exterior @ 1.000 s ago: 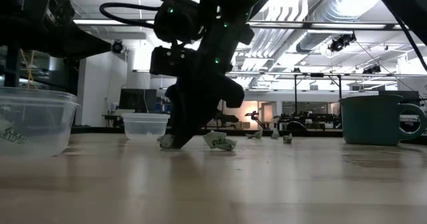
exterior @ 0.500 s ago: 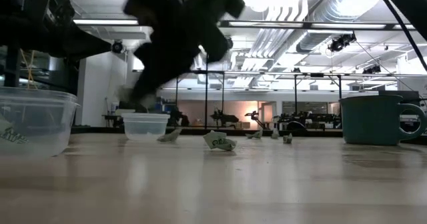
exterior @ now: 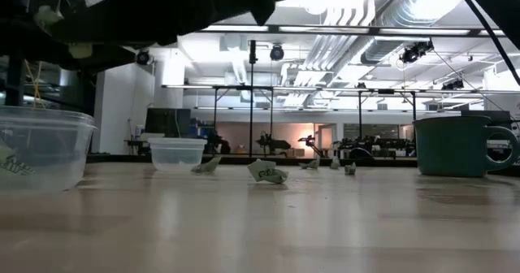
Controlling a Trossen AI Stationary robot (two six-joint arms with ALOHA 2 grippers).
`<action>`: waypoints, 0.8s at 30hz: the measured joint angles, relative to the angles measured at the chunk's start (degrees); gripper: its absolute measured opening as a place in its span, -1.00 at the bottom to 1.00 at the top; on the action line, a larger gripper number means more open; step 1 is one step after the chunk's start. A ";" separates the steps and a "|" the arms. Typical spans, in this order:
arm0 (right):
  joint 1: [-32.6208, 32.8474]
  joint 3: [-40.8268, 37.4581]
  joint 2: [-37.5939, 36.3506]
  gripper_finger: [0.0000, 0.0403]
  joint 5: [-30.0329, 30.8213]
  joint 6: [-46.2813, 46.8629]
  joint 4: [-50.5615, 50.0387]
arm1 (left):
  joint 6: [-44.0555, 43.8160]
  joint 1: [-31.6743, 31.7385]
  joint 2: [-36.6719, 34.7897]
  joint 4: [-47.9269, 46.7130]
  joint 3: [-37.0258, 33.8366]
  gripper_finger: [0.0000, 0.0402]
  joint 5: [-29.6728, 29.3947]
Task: Pick and place items into bin
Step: Put the white stevia packet into the bottom transparent bin, then put the white stevia packet into the top transparent bin
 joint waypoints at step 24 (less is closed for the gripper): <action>-1.93 1.69 -4.22 -0.12 20.88 17.13 -45.98 | -0.01 0.01 0.23 0.00 0.00 -0.72 0.00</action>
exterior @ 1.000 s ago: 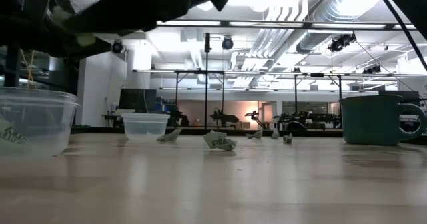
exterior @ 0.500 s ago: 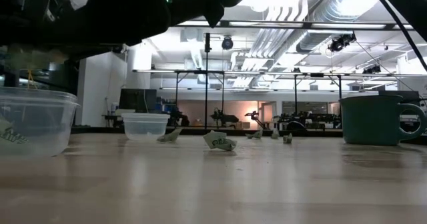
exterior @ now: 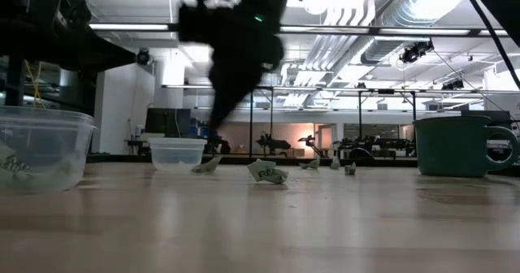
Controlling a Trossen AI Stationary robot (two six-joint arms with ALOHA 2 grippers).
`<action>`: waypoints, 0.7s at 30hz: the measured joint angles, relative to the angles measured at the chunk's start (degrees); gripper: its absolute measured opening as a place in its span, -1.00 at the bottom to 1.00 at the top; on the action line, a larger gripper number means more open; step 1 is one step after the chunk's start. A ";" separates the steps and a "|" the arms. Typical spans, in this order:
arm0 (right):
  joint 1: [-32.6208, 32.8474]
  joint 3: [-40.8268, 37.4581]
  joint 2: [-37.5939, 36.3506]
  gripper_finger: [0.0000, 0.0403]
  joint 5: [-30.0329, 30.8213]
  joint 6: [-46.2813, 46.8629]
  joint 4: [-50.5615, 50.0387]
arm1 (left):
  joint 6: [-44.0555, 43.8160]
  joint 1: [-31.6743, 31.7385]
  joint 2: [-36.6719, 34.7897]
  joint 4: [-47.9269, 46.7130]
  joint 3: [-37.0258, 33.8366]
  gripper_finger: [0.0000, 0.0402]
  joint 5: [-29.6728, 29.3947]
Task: Pick and place items into bin
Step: Put the white stevia packet into the top transparent bin
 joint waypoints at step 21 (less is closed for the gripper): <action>-1.19 -11.02 -0.22 -0.24 -4.68 4.65 -0.59 | 0.01 0.00 0.02 0.01 -0.01 -0.72 0.00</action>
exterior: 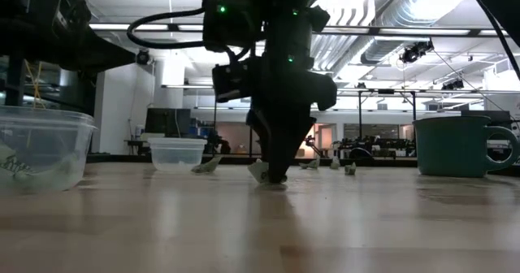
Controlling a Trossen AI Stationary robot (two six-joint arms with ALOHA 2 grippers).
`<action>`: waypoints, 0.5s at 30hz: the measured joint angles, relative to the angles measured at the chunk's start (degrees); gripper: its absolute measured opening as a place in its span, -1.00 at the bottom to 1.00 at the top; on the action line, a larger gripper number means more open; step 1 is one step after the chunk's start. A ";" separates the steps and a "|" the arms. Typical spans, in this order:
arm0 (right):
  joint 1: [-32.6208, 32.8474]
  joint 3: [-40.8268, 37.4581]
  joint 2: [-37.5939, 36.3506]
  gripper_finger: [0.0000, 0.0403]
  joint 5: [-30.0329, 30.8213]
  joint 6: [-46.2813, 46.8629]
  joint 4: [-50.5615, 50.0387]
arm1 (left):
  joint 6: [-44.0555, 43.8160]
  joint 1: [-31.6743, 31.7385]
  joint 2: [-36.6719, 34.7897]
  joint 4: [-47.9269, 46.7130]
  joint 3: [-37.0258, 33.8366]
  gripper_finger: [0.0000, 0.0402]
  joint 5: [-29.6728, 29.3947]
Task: Pick and place items into bin
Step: Put the white stevia packet into the top transparent bin
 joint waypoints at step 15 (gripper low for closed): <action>-0.98 1.66 0.17 -0.97 -8.67 -14.07 15.47 | 0.01 -0.01 -0.01 0.01 0.00 -0.72 0.00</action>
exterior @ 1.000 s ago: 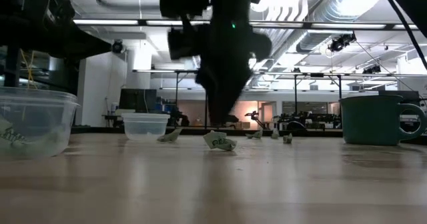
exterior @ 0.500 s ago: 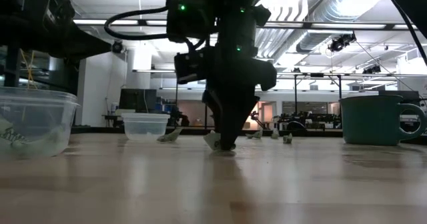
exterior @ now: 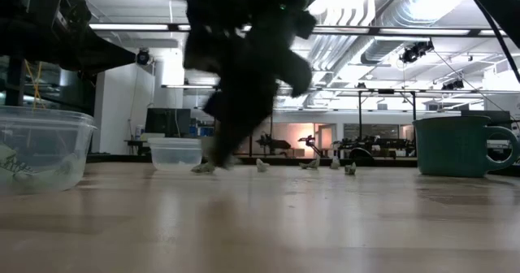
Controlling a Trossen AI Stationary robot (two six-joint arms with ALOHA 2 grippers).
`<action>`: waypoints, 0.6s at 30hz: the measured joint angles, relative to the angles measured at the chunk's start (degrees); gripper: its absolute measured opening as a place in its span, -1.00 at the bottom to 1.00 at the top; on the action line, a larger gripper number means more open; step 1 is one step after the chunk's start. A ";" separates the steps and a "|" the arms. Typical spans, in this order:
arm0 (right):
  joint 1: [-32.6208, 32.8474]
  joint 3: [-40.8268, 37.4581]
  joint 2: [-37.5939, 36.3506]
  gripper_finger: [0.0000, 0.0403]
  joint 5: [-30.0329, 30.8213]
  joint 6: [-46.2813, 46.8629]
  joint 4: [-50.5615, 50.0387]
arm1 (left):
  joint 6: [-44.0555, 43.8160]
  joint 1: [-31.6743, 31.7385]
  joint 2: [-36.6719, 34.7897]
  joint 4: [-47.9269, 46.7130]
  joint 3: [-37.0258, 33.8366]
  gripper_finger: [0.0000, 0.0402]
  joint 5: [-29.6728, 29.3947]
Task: Pick and place items into bin
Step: Put the white stevia packet into the top transparent bin
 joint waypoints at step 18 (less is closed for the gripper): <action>-15.94 5.69 0.00 -0.98 5.89 1.37 19.82 | 0.00 0.01 0.01 -0.02 0.00 -0.72 0.00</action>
